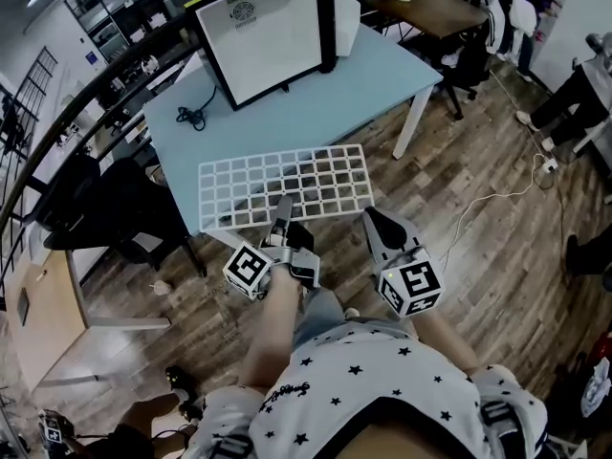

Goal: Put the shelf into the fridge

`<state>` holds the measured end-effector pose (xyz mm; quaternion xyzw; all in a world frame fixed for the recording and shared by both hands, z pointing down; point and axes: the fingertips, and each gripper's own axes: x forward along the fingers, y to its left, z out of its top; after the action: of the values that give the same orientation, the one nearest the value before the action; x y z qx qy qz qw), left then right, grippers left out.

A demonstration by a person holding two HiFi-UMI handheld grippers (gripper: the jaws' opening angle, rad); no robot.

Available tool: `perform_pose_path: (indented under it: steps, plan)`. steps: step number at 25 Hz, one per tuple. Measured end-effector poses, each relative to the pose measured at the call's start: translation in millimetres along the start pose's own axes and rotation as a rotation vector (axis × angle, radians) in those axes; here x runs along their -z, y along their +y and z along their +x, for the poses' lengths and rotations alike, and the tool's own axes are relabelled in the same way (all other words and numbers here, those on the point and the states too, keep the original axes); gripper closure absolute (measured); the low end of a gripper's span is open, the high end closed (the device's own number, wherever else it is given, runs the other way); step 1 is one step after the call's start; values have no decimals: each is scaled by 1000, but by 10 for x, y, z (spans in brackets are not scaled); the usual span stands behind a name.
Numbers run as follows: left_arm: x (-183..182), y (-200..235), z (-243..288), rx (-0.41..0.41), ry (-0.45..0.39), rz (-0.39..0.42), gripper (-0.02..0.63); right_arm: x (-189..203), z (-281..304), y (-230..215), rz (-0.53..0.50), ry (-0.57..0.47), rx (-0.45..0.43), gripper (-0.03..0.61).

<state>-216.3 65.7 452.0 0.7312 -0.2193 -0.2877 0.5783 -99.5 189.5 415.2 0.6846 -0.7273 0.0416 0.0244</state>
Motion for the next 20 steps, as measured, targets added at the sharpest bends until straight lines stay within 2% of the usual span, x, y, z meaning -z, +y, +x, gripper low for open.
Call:
perform_pose_path:
  steps: [7,8,9,10,14,20]
  plan:
    - [60,-78,-7,7,-13,-6,583,54,-87,-65,-1,22,4,552]
    - [66,-82,4,8,-12,-6,583,76,-84,-69,1,31,-4,519]
    - [72,-81,17,7,-11,-8,583,107,-73,-70,2,44,-14,415]
    - [74,-79,31,6,-10,-12,583,139,-55,-73,2,59,-21,388]
    - [82,-105,111,17,-7,-28,583,219,22,-153,-14,96,-13,340]
    - [130,-89,289,21,7,-48,583,285,208,-371,-40,133,-3,330]
